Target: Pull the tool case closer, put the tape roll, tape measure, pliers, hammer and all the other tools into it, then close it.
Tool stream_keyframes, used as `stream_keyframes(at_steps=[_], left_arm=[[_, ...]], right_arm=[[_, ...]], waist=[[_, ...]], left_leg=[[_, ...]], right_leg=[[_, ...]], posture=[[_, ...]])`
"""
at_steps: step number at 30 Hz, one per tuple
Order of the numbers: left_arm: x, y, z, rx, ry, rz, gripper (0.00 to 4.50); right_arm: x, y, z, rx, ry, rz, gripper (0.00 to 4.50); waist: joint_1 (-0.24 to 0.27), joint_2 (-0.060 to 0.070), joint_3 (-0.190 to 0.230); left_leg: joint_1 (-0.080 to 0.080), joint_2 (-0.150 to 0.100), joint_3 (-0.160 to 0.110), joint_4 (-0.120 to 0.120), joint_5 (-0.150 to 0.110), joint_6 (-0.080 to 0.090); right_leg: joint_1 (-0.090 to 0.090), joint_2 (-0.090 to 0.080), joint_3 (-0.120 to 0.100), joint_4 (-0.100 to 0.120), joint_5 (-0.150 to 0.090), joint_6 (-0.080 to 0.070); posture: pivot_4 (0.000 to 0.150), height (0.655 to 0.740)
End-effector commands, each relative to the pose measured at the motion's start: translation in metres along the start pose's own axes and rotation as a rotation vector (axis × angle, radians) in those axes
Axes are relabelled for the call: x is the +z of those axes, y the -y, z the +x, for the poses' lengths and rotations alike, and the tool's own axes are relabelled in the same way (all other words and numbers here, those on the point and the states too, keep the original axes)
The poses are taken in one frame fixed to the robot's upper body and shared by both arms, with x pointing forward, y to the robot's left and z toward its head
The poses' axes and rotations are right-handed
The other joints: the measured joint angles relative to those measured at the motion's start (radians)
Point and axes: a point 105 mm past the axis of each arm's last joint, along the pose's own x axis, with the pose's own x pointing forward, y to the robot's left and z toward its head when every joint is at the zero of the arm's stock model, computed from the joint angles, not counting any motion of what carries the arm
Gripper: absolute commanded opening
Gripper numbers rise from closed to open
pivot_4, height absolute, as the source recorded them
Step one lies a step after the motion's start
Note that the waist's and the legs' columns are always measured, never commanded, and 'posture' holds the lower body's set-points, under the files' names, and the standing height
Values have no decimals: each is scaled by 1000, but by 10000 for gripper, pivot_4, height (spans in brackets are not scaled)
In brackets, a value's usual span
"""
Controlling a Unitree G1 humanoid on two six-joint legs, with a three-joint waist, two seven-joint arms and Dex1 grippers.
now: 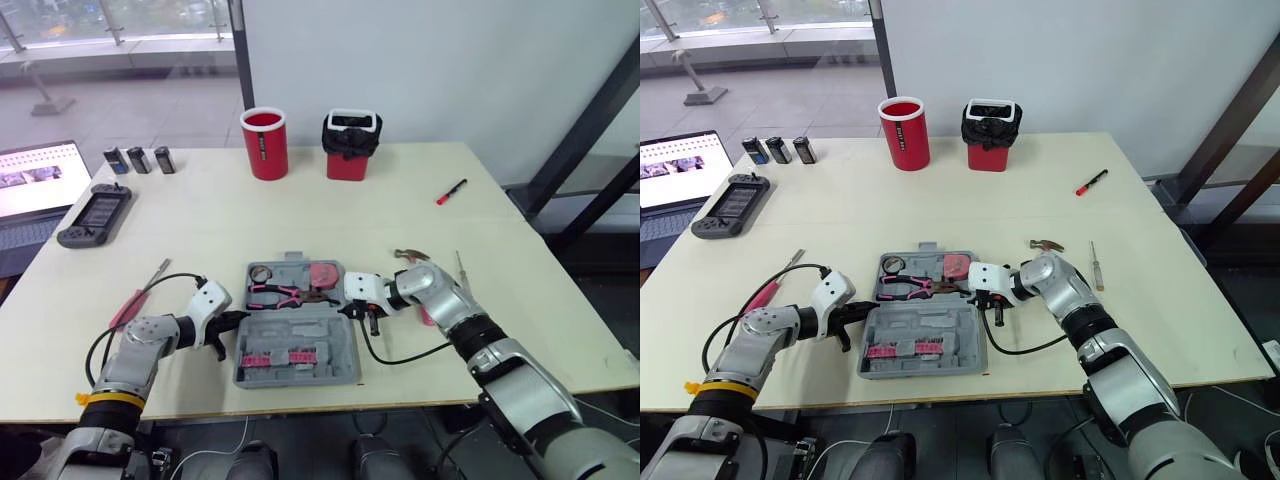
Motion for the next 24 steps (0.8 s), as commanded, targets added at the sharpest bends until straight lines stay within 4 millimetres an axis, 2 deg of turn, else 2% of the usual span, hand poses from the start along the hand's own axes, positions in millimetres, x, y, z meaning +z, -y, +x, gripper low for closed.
stream_keyframes(at_steps=[1,18,24], left_arm=[[11,36,26,-152,31,36,195],[10,45,28,-183,23,36,195],[7,23,18,-93,16,20,195]], right_arm=[[10,-8,4,32,32,-24,0],[3,-6,-1,24,16,2,0],[2,-5,-2,22,32,35,0]], waist=[[1,0,0],[0,0,0],[-1,0,0]], left_leg=[[0,0,0,0,0,0],[0,-1,0,0,0,0],[0,-1,-1,0,0,0]], right_leg=[[0,0,0,0,0,0],[1,-1,0,-1,0,0],[1,-1,0,-2,0,0]], posture=[[1500,7400],[1500,7400],[1500,7400]])
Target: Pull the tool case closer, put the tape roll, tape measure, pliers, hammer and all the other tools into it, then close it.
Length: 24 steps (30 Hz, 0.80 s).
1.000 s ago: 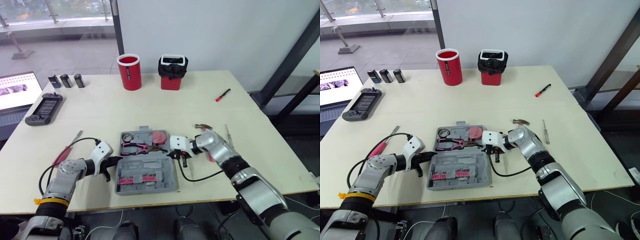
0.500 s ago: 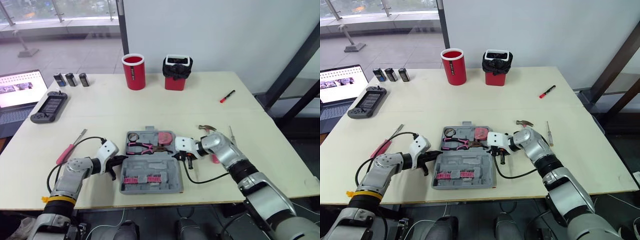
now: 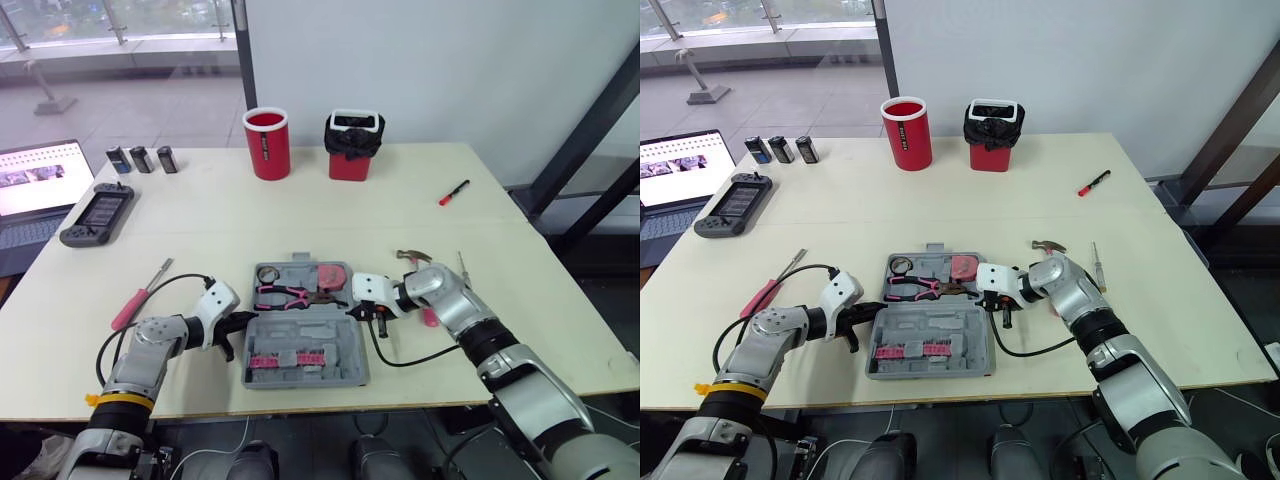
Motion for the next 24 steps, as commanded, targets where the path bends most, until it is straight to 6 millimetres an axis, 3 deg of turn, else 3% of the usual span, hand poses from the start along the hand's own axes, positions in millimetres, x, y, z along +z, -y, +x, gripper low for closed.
stream_keyframes(at_steps=[1,5,9,15,17,18,20,24], left_arm=[[3,13,10,-65,4,19,195],[-3,10,-5,-46,-1,4,195],[-9,14,-23,22,4,-23,195],[9,3,-85,226,160,-85,195],[-1,0,-112,297,150,-89,5439],[-4,0,-123,326,147,-94,8359],[-16,-9,-163,477,164,-135,17784],[-44,-7,-219,677,186,-227,38019]], right_arm=[[8,-3,3,18,43,8,0],[-4,7,-11,-38,25,29,0],[-15,20,-38,-108,44,123,0],[18,20,-94,-162,399,246,0],[11,10,-108,-171,422,292,0],[6,6,-112,-180,421,309,4054],[-19,2,-129,-283,413,363,8480],[-59,-4,-155,-473,418,428,28435]], waist=[[0,0,0],[-3,0,0],[-4,1,1],[-13,2,2],[-15,2,3],[-15,2,3],[-15,2,3],[-16,1,4]], left_leg=[[0,0,0,0,0,0],[0,0,0,-1,0,0],[-2,0,0,-6,0,0],[-11,2,-2,-9,-2,3],[-16,2,-4,-9,-2,3],[-16,2,-4,-9,-2,3],[-16,2,-3,-9,-2,3],[-16,1,0,-7,-2,3]], right_leg=[[0,0,0,0,0,0],[-1,0,0,0,0,0],[-3,0,0,-3,0,0],[-14,1,-2,-2,1,5],[-19,1,-3,1,1,5],[-20,1,-4,1,1,4],[-19,1,-4,0,-1,1],[-18,-1,-3,-7,-3,-3]], posture=[[1500,7400],[1500,7400],[1500,7400],[1500,7400],[1500,7400],[1500,7400],[1500,7400],[1500,7400]])
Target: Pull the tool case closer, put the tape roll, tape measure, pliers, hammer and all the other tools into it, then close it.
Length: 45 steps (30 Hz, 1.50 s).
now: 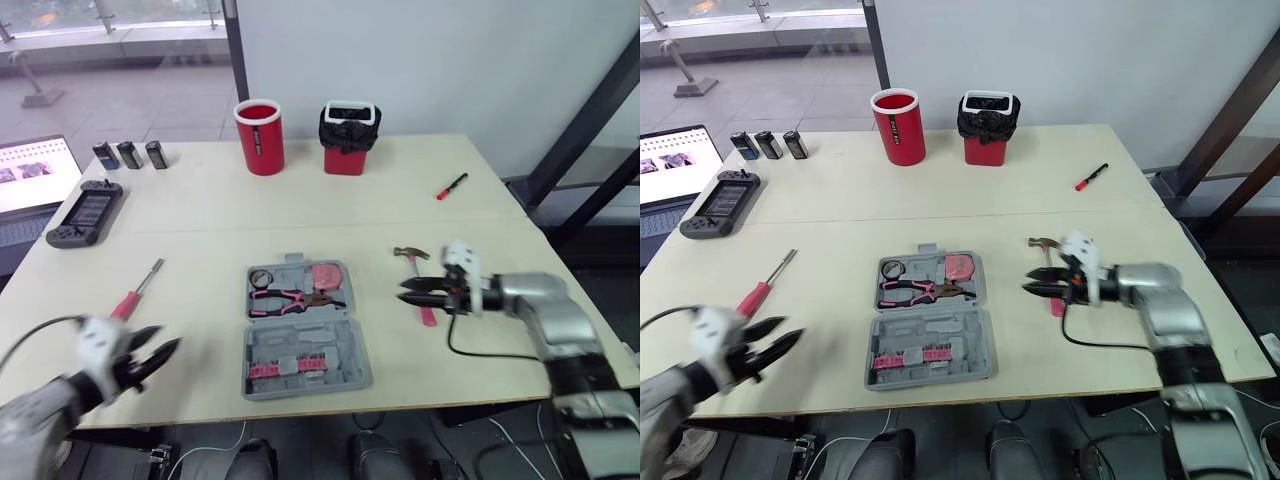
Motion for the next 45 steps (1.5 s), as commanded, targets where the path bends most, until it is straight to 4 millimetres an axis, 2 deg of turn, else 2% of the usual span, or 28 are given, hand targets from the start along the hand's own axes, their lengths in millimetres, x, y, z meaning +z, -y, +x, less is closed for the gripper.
stream_keyframes(at_steps=[1,2,3,4,7,11,15,20,24,28,32,36,40,45], left_arm=[[-1,-23,-34,148,82,-39,43009],[-7,-28,-43,183,80,-49,45000],[-12,-30,-51,212,80,-59,45000],[-17,-33,-58,241,80,-70,45000],[-33,-40,-81,329,89,-117,45000],[-43,-42,-95,372,97,-142,45000],[-46,-41,-100,387,109,-153,45000],[-37,-44,-94,381,136,-126,45000],[-18,-40,-77,304,168,-92,45000],[14,-13,-45,53,187,-76,45000],[48,15,-14,-172,184,2,45000],[83,44,15,-403,174,107,45000],[107,73,31,-610,141,198,45000],[126,101,44,-778,117,269,45000]], right_arm=[[4,19,-30,-165,103,-37,33290],[-2,23,-38,-211,114,-22,39006],[-10,25,-46,-239,99,-35,43588],[-17,27,-54,-274,99,-32,44503],[-37,38,-86,-429,143,29,44503],[-58,42,-113,-550,162,89,44503],[-65,43,-125,-602,194,134,44503],[-57,44,-114,-574,223,123,44503],[-36,44,-94,-498,265,107,44503],[-16,40,-77,-469,272,42,44503],[-3,21,-53,-423,254,9,44503],[9,11,-36,-443,250,77,44503],[20,0,-30,-473,246,82,44503],[16,-9,-28,-519,207,121,44503]], waist=[[-3,0,0],[-6,0,0],[-9,0,0],[-11,0,0],[-14,-2,0],[-14,-2,0],[-15,-2,0],[-18,-2,0],[-18,-2,0],[-12,-2,0],[-7,-1,0],[-10,-1,0],[-13,1,0],[-11,1,1]], left_leg=[[0,0,1,1,0,0],[0,0,1,2,0,0],[0,0,1,2,0,0],[1,0,1,2,0,0],[1,0,1,2,0,-1],[0,0,5,2,-1,-2],[0,0,6,1,-2,-2],[1,0,6,1,-2,-2],[1,0,6,2,-1,-2],[1,0,5,2,-1,-2],[1,0,5,0,-1,-2],[1,0,3,0,-1,-2],[1,0,3,1,-1,-2],[1,0,2,-1,-1,-2]], right_leg=[[0,0,1,-1,1,-1],[0,0,1,-1,1,-1],[0,0,1,-2,1,-2],[1,0,1,-3,1,-2],[0,0,1,-10,2,-3],[0,-1,4,-10,2,-3],[1,-1,5,-9,2,-3],[2,0,5,-9,2,-3],[2,0,5,-9,2,-3],[3,0,5,-8,2,-3],[4,0,5,-8,2,-3],[4,2,4,-7,2,-1],[4,1,4,-6,2,-1],[4,2,4,-6,2,1]], posture=[[1500,7400],[1500,7400],[1500,7400],[1500,7400],[1500,7400],[1500,7400],[1500,7400],[1500,7400],[1500,7400],[1500,7400],[1500,7400],[1500,7400],[1500,7400],[1500,7400]])
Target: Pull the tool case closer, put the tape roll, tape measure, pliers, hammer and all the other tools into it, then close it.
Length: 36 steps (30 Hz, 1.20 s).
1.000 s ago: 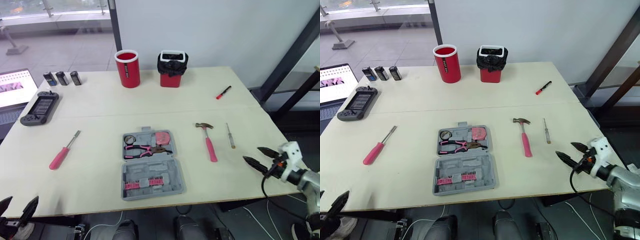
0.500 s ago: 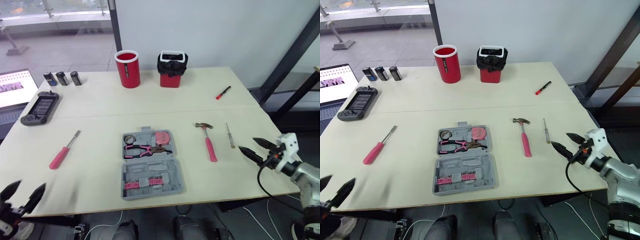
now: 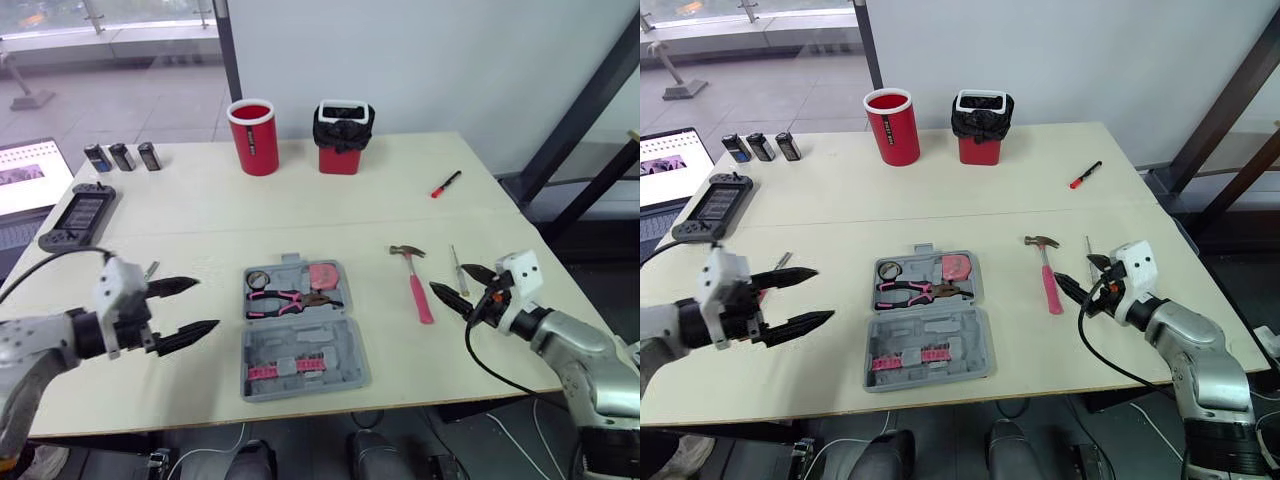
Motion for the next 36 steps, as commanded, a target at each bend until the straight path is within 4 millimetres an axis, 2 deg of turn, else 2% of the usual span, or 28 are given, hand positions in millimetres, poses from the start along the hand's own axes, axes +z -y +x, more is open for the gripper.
stream_keyframes(at_steps=[1,6,7,9,10,11,19,22,24,30,36], left_arm=[[19,11,18,-120,-1,47,45000],[30,24,38,-245,-1,75,45000],[32,26,41,-258,1,82,45000],[37,28,47,-254,26,90,45000],[39,28,49,-244,39,92,45000],[40,29,49,-236,47,89,45000],[35,32,45,-167,37,84,45000],[33,33,44,-136,33,82,45000],[32,35,43,-121,31,77,45000],[30,36,38,-68,35,71,45000],[30,35,39,-46,44,71,45000]], right_arm=[[5,-4,-4,-35,7,-9,44503],[-6,3,-10,-92,-42,18,44503],[-9,4,-11,-106,-56,20,44503],[-8,10,-9,-150,-39,65,44503],[-9,15,-5,-177,-42,65,44503],[-8,19,-1,-192,-44,59,44503],[-2,35,40,-245,-85,15,44503],[-3,32,58,-216,-113,19,44503],[-4,36,65,-245,-124,36,44503],[-9,82,56,-448,-144,66,44503],[-20,102,55,-500,-181,97,44503]], waist=[[1,0,0],[0,1,1],[-5,4,2],[-11,6,3],[-5,8,4],[-1,10,4],[0,10,5],[1,10,5],[0,10,5],[8,10,5],[-2,10,5]], left_leg=[[0,0,0,0,0,0],[0,0,-1,2,0,0],[-1,-2,-5,0,0,0],[0,-11,-31,1,2,2],[0,-17,-42,0,5,6],[0,-17,-43,1,5,6],[1,-16,-35,2,6,7],[1,-16,-34,2,6,7],[1,-16,-34,2,6,7],[0,-16,-33,2,6,7],[1,-16,-32,2,6,7]], right_leg=[[0,0,0,0,0,0],[1,0,0,0,0,1],[5,-2,-4,-1,0,1],[18,-9,-27,-1,-2,5],[21,-14,-37,1,-5,6],[21,-14,-38,3,-6,5],[16,-12,-29,10,-7,1],[15,-12,-28,10,-7,1],[14,-12,-28,11,-7,2],[12,-12,-28,13,-7,2],[12,-12,-26,13,-7,2]], posture=[[1500,7400],[1500,7400],[1500,7400],[1500,7400],[1500,7400],[1500,7400],[1500,7400],[1500,7400],[1500,7400],[1500,7400],[1500,7400]])
